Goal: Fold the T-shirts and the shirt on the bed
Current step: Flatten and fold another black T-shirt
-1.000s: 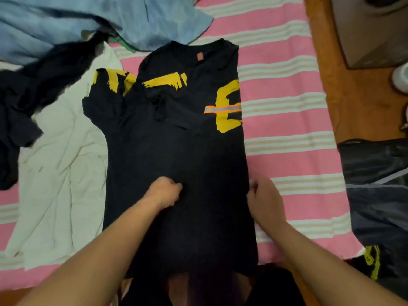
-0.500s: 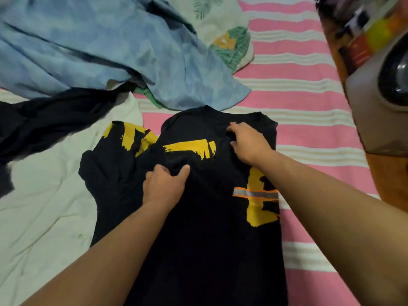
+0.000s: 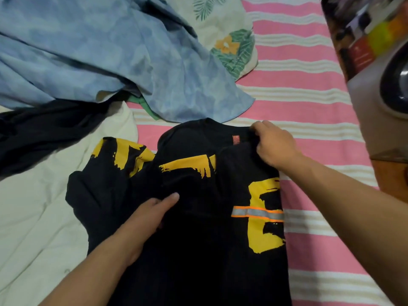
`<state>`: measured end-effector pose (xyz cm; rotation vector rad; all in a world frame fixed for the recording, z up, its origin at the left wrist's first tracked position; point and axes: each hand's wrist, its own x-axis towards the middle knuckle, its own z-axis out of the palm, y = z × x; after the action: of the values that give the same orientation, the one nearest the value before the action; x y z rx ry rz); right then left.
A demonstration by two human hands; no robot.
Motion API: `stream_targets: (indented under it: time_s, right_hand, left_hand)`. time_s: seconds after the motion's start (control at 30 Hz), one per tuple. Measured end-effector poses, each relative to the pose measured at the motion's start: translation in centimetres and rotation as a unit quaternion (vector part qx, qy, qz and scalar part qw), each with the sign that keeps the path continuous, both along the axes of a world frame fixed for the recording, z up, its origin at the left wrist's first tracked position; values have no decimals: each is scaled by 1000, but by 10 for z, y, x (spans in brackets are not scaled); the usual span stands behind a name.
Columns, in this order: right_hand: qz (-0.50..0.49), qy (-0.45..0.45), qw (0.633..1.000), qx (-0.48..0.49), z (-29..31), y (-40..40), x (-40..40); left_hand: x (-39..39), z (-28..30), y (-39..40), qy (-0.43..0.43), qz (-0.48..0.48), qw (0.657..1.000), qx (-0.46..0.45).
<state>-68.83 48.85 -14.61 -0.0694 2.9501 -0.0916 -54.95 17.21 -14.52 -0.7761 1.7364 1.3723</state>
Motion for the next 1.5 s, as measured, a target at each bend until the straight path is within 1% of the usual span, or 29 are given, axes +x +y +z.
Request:
stream_targets:
  time_s: [0.1, 0.13, 0.17, 0.2, 0.27, 0.3, 0.37, 0.43, 0.5, 0.57, 0.6, 0.67, 0.73, 0.77, 0.8, 0.9, 0.93, 0.97, 1.0, 1.07, 1.13, 1.17, 1.2, 1.27, 1.33, 1.37, 1.43, 1.5]
  right_hand:
    - [-5, -67, 996, 55, 2, 23, -14]
    - [-4, -78, 995, 57, 2, 27, -18]
    - [0, -81, 995, 58, 2, 28, -22]
    - [6, -86, 994, 61, 2, 28, -26]
    - [13, -102, 993, 66, 0, 26, -33]
    - [14, -108, 992, 68, -1, 25, -35]
    - [21, -114, 990, 80, -3, 23, -36]
    - [36, -106, 989, 94, -6, 23, -34]
    - [45, -97, 989, 102, -9, 26, -33]
    - [51, -94, 990, 95, -10, 29, -32]
    - [49, -93, 991, 85, -10, 31, -33]
    - [39, -93, 993, 67, -7, 32, -33]
    - [42, -83, 992, 90, -7, 34, -31]
    - [48, -79, 989, 112, -8, 35, -31]
    - [52, -78, 987, 130, -9, 34, -32]
    - [56, -82, 983, 155, -10, 28, -37]
    - [56, -75, 982, 163, -11, 27, -38]
    - [55, -58, 982, 170, -14, 25, -36]
    - [52, -26, 983, 172, -17, 22, -31]
    - [31, 71, 987, 138, -21, 6, -12]
    - [29, 163, 986, 30, -17, -26, 28]
    - [54, 183, 981, -27, -12, -45, 57]
    - [91, 179, 977, -75, -6, -65, 91]
    - [170, 108, 969, -143, 7, -101, 166]
    - [229, 38, 961, -151, 4, -126, 226]
    - [233, 24, 962, -141, -4, -134, 247]
    - [165, 12, 977, -133, -21, -145, 268]
    - [69, 8, 989, -134, -26, -151, 272]
  left_hand:
    - [-12, 2, -1, -43, 40, 995, 83]
    - [-16, 4, 0, -46, 52, 993, 95]
    - [-21, 6, 3, -39, 75, 993, 84]
    - [-29, 5, 6, -15, 106, 993, 45]
    - [-44, 2, 11, 67, 146, 986, -40]
    - [-52, 3, 14, 106, 144, 981, -72]
    - [-59, -2, 20, 161, 108, 973, -122]
    - [-55, -2, 21, 221, 112, 951, -183]
    - [-43, 2, 15, 255, 165, 924, -232]
    - [-29, 0, 3, 246, 187, 923, -229]
    - [-23, -4, -3, 225, 178, 935, -209]
    - [-17, -11, -14, 164, 183, 962, -116]
    - [-17, -16, -19, 111, 191, 975, -35]
    - [-17, -14, -20, 111, 191, 975, -23]
    - [-18, -15, -21, 131, 202, 970, -29]
    - [-17, -12, -24, 212, 229, 945, -103]
    - [-15, -10, -23, 223, 230, 942, -100]
    - [-13, -8, -21, 210, 236, 946, -67]
    - [-9, -9, -20, 174, 243, 954, -26]
    - [0, -9, -17, 93, 247, 964, 31]
    - [6, -5, -16, 64, 235, 968, 55]
    - [10, -3, -17, 53, 229, 970, 64]
    - [14, -1, -19, 39, 221, 972, 70]
    - [25, 5, -22, 17, 179, 982, 66]
    - [38, 9, -22, 7, 123, 991, 44]
    - [45, 11, -19, 9, 87, 996, 27]
    - [59, 14, -10, 23, 34, 999, 4]
    - [69, 15, -4, 42, 33, 999, -7]
